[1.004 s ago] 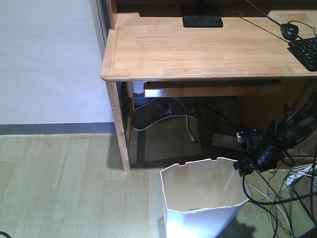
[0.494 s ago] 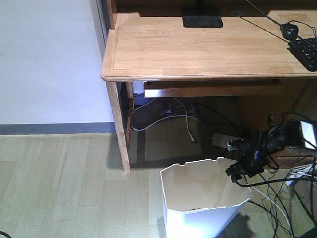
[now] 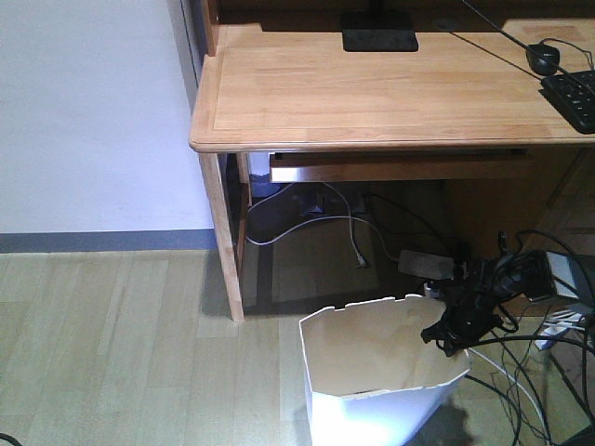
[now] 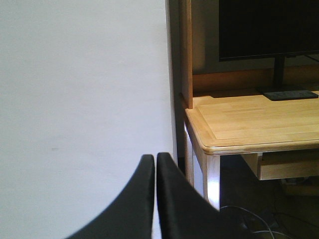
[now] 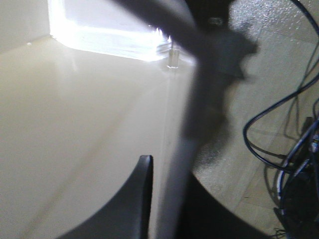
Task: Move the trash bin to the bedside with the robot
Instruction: 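Grasp the bin rim with the right gripper and lift it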
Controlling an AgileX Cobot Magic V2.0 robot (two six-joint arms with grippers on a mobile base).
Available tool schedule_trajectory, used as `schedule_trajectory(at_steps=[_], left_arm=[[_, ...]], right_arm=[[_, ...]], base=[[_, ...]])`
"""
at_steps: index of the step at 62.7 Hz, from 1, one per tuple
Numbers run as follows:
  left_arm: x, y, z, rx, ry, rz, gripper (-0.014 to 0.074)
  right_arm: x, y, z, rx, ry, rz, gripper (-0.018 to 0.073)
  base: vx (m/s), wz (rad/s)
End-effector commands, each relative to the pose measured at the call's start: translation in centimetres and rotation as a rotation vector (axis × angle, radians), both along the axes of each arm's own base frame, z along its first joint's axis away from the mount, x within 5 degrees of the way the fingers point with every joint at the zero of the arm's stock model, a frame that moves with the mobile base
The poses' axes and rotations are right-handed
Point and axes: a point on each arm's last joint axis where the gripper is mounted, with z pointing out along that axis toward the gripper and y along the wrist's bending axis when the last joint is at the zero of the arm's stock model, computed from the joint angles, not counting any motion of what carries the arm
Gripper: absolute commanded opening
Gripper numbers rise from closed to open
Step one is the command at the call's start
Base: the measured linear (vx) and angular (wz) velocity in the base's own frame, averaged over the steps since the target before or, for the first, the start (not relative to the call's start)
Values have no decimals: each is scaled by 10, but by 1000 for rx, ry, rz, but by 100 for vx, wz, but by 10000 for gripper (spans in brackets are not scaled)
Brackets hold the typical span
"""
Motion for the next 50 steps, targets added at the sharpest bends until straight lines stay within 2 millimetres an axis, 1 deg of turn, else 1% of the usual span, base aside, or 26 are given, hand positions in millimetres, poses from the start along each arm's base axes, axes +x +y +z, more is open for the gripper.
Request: schedule_trajectory(at_steps=[1,8,13,21,26,27,33,39,40,42,44,45,48,50], left_arm=[[0,-1,3,-22,-70,-9,-6],[0,-1,3,-22,-70,-9,-6],[0,-1,3,-22,-70,-9,-6],[0,-1,3,-22,-70,-9,-6],[0,-1,3,-22,-70,-9,-6],[0,-1,3,-22,-70,-9,-6],[0,-1,3,-22,-70,-9,-6],[0,-1,3,-22,-70,-9,-6],[0,-1,3,-22,-70,-9,-6],[0,-1,3,-22,-70,-9,-6],[0,-1,3,-22,-70,-9,-6],[0,-1,3,-22,-70,-9,-6],[0,-1,3,-22,-70,-9,-6],[0,-1,3,-22,-70,-9,-6]], right_arm=[[30,5,38,75,-84,-28,-11],[37,14,50,184,-116,-31,-6],[37,18,59,226,-139,-36,-4],[30,22,75,260,-152,-37,-3],[28,22,92,268,-174,-21,-3],[25,21,93,268,-167,-22,-3],[21,15,118,271,-193,-25,-3],[11,5,142,276,-198,-46,-3],[11,3,147,276,-208,-53,-3],[8,-2,158,281,-215,-66,-3],[2,-4,164,287,-212,-70,-3],[2,-6,171,290,-222,-72,-3],[-4,-12,184,300,-237,-94,-3],[-12,-14,191,310,-237,-106,-3]], base=[[0,-1],[0,-1],[0,-1],[0,0],[0,0],[0,0],[0,0],[0,0],[0,0],[0,0],[0,0],[0,0],[0,0],[0,0]])
